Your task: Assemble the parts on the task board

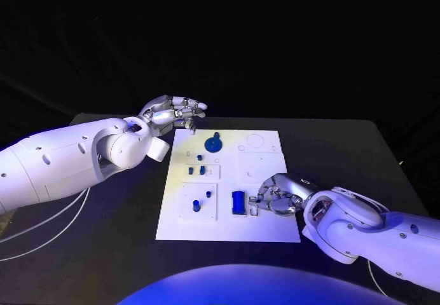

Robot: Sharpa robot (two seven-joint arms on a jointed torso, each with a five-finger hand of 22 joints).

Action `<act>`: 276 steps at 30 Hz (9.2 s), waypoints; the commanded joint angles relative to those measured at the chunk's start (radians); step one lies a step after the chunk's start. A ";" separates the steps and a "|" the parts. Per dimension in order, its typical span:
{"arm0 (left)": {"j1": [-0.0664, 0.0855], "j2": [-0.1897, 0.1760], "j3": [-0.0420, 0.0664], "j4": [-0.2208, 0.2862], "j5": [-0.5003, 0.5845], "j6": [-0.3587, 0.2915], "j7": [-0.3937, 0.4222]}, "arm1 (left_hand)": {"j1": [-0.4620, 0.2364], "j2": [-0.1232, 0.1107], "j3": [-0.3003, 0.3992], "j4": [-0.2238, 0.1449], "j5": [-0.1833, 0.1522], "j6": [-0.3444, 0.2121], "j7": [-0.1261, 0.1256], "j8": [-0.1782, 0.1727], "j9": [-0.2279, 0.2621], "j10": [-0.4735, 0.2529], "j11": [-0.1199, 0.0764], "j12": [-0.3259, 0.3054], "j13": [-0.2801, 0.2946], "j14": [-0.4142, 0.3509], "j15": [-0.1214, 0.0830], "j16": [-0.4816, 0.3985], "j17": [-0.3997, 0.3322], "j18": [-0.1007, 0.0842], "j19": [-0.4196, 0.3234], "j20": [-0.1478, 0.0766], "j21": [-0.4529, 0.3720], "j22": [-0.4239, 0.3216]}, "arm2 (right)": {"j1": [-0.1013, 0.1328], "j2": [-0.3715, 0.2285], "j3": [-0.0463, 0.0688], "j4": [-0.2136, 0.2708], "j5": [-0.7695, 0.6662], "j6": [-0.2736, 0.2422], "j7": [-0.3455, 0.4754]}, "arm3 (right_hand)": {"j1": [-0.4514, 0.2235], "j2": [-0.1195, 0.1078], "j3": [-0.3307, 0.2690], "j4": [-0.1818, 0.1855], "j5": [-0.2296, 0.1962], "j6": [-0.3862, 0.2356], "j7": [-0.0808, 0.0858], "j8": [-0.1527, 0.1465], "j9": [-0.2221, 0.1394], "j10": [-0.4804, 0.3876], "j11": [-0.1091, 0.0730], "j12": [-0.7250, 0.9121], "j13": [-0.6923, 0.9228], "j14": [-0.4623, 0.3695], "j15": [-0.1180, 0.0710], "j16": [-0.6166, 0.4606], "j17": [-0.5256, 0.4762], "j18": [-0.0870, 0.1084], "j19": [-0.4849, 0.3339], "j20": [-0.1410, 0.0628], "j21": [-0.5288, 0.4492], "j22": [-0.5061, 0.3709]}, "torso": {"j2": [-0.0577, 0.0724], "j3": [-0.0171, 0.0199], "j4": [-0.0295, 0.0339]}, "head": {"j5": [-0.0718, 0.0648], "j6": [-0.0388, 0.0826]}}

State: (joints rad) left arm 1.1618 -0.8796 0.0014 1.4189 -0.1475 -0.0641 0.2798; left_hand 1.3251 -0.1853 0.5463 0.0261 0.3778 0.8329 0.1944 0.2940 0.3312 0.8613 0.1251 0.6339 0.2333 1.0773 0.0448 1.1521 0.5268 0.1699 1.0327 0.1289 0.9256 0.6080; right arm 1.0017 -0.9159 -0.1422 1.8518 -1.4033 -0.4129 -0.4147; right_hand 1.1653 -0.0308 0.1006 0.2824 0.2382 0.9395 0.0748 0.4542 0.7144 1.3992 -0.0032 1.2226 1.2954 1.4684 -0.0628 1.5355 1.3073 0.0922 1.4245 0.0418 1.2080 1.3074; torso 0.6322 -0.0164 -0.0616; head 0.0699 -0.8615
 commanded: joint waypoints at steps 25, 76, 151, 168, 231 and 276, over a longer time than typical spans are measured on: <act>0.000 -0.005 0.000 0.007 -0.002 0.010 0.020 | -0.006 0.004 -0.004 0.002 -0.001 -0.004 0.001 0.004 0.000 -0.007 -0.001 0.007 -0.001 -0.004 0.001 0.004 -0.002 0.015 0.002 0.006 -0.006 -0.001 | -0.021 -0.165 0.000 0.003 -0.106 -0.015 0.014 | 0.123 -0.074 0.048 -0.004 -0.056 -0.026 0.017 -0.051 -0.004 -0.030 0.017 -0.036 -0.019 0.083 0.011 0.006 0.170 -0.010 -0.008 0.014 -0.017 0.046 | -0.001 -0.0010 -0.0004 | -0.043 0.007; 0.000 -0.008 0.000 0.007 -0.002 0.015 0.008 | -0.006 0.005 -0.006 0.005 -0.001 -0.006 0.000 0.008 0.000 -0.011 -0.001 0.010 -0.003 -0.005 0.001 0.007 -0.003 0.015 0.003 0.006 -0.009 -0.003 | -0.044 -0.086 0.001 0.010 -0.118 -0.069 -0.051 | 0.117 -0.102 0.499 -0.109 -0.062 0.021 -0.014 -0.019 0.048 0.004 -0.011 -0.026 -0.002 0.087 -0.013 0.009 0.185 -0.015 0.010 -0.009 -0.005 0.074 | 0.000 -0.0013 0.0002 | -0.032 -0.001; 0.001 -0.009 0.000 0.008 -0.002 0.019 0.004 | -0.006 0.005 -0.006 0.005 -0.001 -0.006 0.000 0.008 0.000 -0.011 -0.001 0.010 -0.003 -0.005 0.001 0.007 -0.003 0.015 0.003 0.006 -0.009 -0.003 | -0.038 -0.016 0.001 0.006 0.020 0.001 0.011 | -0.151 -0.129 0.348 -0.016 -0.045 0.069 -0.024 -0.012 0.063 0.042 -0.018 0.027 0.051 0.089 -0.020 0.011 0.195 -0.015 0.017 -0.015 -0.014 0.090 | -0.001 0.0001 -0.0031 | -0.021 -0.011; 0.001 -0.006 0.000 0.007 -0.002 0.019 0.004 | -0.006 0.005 -0.006 0.005 -0.001 -0.006 0.000 0.008 0.000 -0.011 -0.001 0.010 -0.003 -0.005 0.001 0.007 -0.003 0.015 0.003 0.006 -0.009 -0.003 | -0.051 -0.009 0.000 -0.011 0.035 0.033 0.020 | -0.113 -0.130 0.340 -0.034 -0.059 0.069 -0.026 -0.012 0.063 0.044 -0.020 0.029 0.055 0.089 -0.021 0.011 0.197 -0.016 0.019 -0.016 -0.012 0.093 | 0.001 0.0002 0.0007 | -0.024 -0.011; 0.000 -0.004 0.000 0.005 -0.002 0.021 0.003 | -0.004 0.006 -0.006 0.006 0.000 -0.008 0.001 0.011 0.000 -0.014 -0.001 0.013 -0.005 -0.007 0.001 0.009 -0.005 0.015 0.005 0.006 -0.011 -0.005 | -0.044 0.082 0.003 -0.056 -0.072 0.013 -0.011 | -0.063 -0.118 0.336 -0.060 -0.082 0.081 -0.033 -0.007 0.066 0.060 -0.026 0.063 0.081 0.091 -0.026 0.015 0.207 -0.018 0.024 -0.019 -0.005 0.101 | 0.000 0.0003 -0.0008 | -0.017 -0.011; -0.050 0.059 -0.019 -0.084 0.142 -0.141 0.184 | -0.008 -0.004 0.007 0.035 -0.007 -0.035 0.019 0.045 -0.004 -0.018 0.042 -0.145 -0.150 -0.261 0.074 -0.481 -0.256 0.005 -0.238 0.082 -0.360 -0.197 | 0.071 0.110 0.021 -0.437 1.117 -0.019 0.852 | 0.098 -0.136 0.461 -0.176 -0.069 -0.137 0.118 -0.204 -0.060 -0.461 0.138 -0.867 -0.686 -0.386 0.117 -0.835 -0.730 0.087 -0.419 0.115 -0.975 -0.438 | -0.073 -0.0174 -0.0073 | -0.026 0.099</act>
State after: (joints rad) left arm 1.1152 -0.8286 -0.0185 1.3466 -0.0801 -0.1446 0.3762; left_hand 1.3251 -0.1853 0.5534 0.0557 0.3745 0.8023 0.2069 0.3370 0.3299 0.8334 0.1652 0.5062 0.0969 0.8266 0.1166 0.7140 0.2890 0.1700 0.8070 0.2041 0.5994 0.4321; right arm 1.0690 -0.8187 -0.1225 1.4477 -0.5759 -0.5187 0.3025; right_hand 1.2639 -0.1610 0.5546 0.1114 0.1761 0.8025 0.1882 0.2568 0.6643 0.9340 0.1222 0.3827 0.6475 1.0947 0.0493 0.7357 0.5929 0.1703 1.0177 0.1514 0.2569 0.8915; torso 0.5751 -0.0348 -0.0711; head 0.0437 -0.7766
